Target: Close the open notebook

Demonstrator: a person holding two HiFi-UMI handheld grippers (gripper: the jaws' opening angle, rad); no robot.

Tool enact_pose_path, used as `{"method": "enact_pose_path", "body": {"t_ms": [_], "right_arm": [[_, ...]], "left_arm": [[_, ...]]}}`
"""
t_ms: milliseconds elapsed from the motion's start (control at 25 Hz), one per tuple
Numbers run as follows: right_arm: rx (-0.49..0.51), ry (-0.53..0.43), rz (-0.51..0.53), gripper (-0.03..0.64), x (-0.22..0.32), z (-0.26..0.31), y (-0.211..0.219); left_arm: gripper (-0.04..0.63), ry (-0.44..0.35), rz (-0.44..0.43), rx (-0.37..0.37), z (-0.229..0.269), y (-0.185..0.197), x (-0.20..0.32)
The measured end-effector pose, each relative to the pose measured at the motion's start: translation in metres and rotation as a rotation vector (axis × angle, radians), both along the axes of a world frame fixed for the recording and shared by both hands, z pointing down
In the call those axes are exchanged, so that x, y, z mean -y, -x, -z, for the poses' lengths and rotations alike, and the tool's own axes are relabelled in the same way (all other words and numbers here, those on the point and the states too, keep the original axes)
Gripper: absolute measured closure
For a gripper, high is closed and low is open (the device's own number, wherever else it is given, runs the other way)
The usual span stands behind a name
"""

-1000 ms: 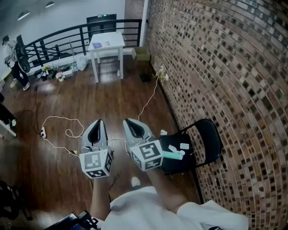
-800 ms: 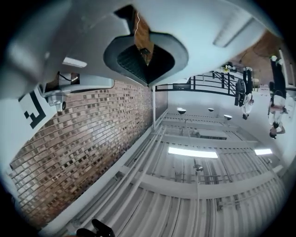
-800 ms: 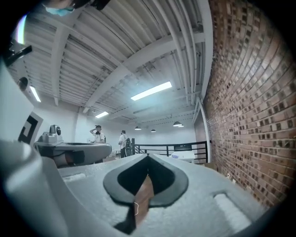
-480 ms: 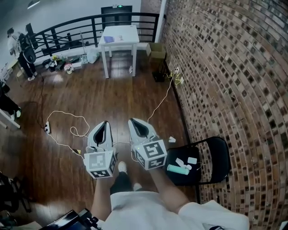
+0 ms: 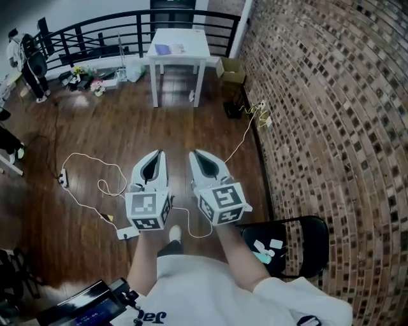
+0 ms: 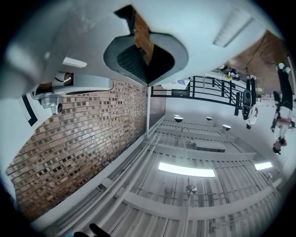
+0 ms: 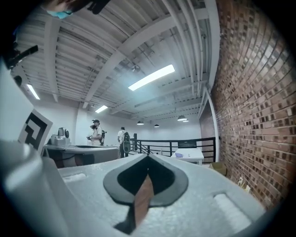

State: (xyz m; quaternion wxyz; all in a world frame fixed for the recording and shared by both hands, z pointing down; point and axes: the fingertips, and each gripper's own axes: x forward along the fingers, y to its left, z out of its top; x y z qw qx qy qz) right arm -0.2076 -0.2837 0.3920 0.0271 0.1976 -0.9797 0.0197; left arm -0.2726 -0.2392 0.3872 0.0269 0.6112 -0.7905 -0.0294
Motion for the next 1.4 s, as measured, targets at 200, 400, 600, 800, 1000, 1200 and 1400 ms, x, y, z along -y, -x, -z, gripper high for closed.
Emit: {"method": "enact_pose_path", "body": {"t_ms": [200,400,600,800,1000,1200,1400], "right_arm": [[0.013,-0.049,0.049,0.626,0.026,0.026,0.082],[0.007,-0.041,0.055,0.626,0.054,0.027,0.125],[-0.015,-0.023,0.066,0.626,0.103,0.015,0.162],[0.006,-0.025,0.103,0.626,0.168,0.009,0.208],[0.030,-0.046,0.159,0.626,0.250,0.009,0.258],[0.066,-0.069,0.128,0.626,0.371,0.028,0.295],[0.057,0.007,0.072,0.626,0.466,0.014,0.334]], "left_arm": [[0.578,-0.009,-0.007,0.023,0.025,0.068,0.046],[0.578,-0.012,-0.004,0.019,0.030,0.108,0.079],[0.578,0.008,0.028,-0.001,0.015,0.155,0.121],[0.578,0.024,0.058,0.006,0.003,0.200,0.183],[0.578,0.017,0.088,0.023,0.004,0.243,0.263],[0.578,-0.012,0.092,0.077,0.026,0.286,0.370],[0.578,-0.004,0.087,0.077,0.024,0.322,0.435]]}}
